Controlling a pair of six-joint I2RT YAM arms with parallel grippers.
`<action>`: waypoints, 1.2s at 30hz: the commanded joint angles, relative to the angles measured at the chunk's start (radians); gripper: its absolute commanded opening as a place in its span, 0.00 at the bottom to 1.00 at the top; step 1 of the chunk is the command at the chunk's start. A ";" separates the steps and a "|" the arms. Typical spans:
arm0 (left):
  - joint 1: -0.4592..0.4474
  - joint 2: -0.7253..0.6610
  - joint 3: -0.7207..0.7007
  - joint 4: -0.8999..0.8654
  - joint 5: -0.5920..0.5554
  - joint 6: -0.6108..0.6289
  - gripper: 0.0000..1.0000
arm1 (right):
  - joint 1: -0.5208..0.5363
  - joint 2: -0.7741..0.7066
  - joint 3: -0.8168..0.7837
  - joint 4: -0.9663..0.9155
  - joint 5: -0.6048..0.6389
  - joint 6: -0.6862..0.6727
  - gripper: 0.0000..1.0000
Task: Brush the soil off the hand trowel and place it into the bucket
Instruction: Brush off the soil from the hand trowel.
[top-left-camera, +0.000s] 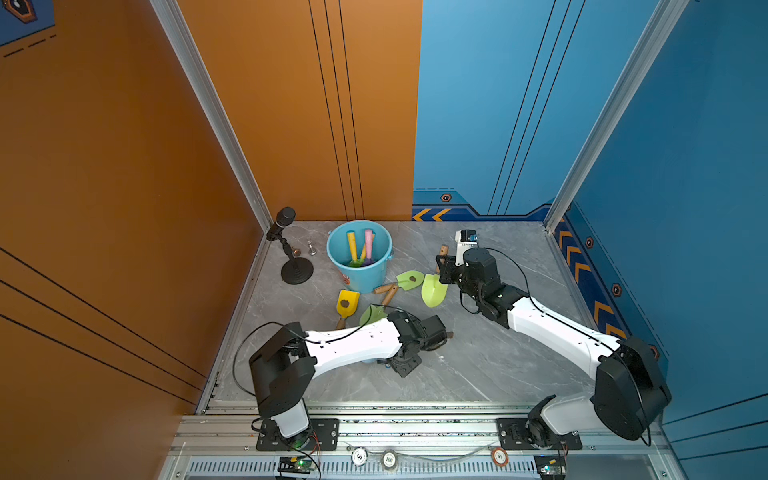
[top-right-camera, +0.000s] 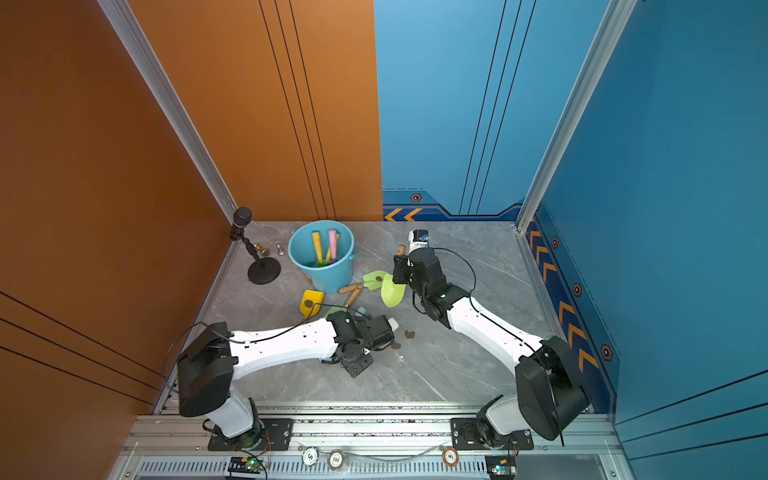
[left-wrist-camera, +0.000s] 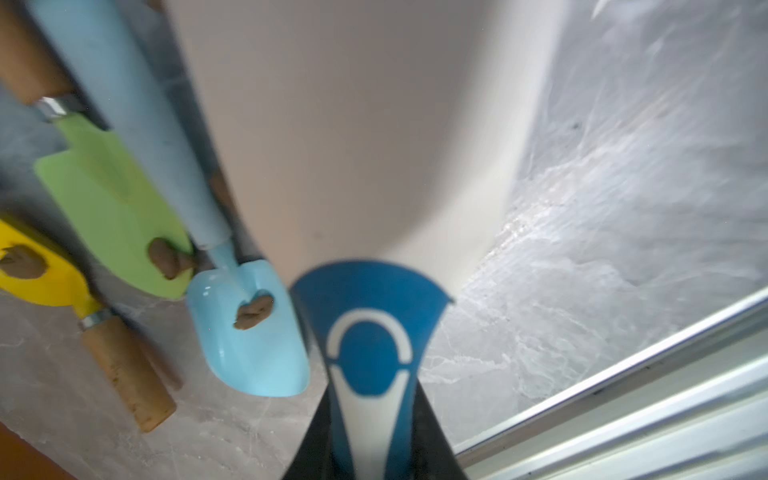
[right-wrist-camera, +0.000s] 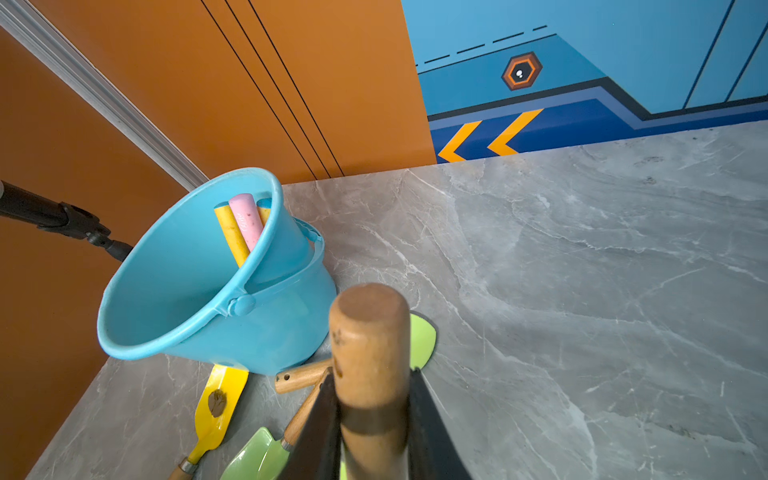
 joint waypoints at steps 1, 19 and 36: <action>0.089 -0.049 0.084 -0.007 -0.029 0.016 0.00 | 0.011 0.003 0.015 -0.003 -0.012 -0.038 0.20; 0.054 0.040 0.001 0.032 0.015 -0.011 0.00 | -0.003 -0.048 0.070 -0.027 -0.064 -0.025 0.19; 0.141 0.072 0.150 0.034 0.001 0.116 0.00 | -0.001 -0.093 0.093 -0.059 -0.105 -0.052 0.19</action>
